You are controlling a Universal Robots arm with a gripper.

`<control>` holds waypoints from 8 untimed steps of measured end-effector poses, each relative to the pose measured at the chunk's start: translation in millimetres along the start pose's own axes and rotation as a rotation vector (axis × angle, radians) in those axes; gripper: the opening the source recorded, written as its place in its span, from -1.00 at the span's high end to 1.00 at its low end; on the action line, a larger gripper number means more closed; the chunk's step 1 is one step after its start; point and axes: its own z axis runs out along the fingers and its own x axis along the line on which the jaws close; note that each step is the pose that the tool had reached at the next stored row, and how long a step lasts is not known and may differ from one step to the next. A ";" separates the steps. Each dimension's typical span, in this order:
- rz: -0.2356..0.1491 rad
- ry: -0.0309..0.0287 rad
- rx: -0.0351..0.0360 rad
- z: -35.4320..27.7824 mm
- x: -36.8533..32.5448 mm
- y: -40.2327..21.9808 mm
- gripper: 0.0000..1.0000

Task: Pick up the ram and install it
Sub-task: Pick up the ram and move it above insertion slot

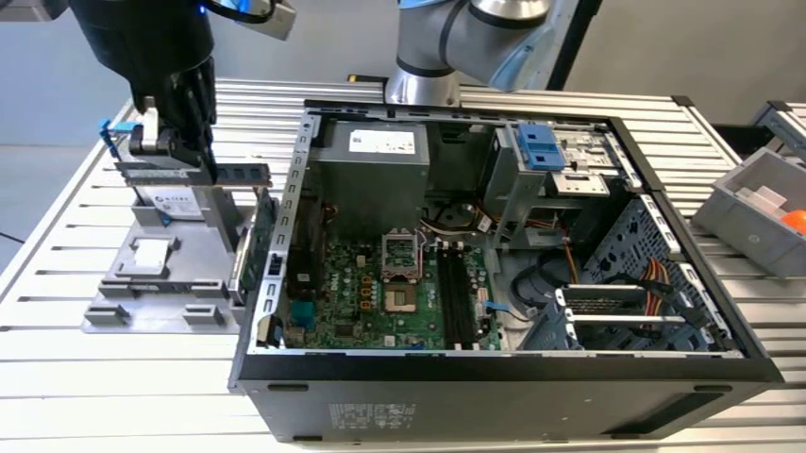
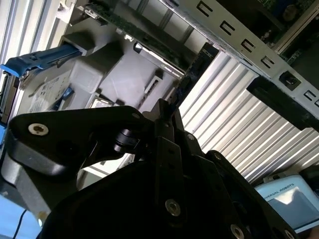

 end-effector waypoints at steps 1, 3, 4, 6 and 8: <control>0.000 0.0000 0.0001 0.0 0.0 -1.3 1.00; 0.000 0.0000 0.0000 -0.1 0.0 -4.0 1.00; 0.000 0.0001 -0.0001 -0.2 0.1 -5.2 1.00; 0.000 0.0001 -0.0001 -0.2 0.2 -8.4 1.00; 0.000 0.0000 0.0000 -0.4 0.3 -15.7 1.00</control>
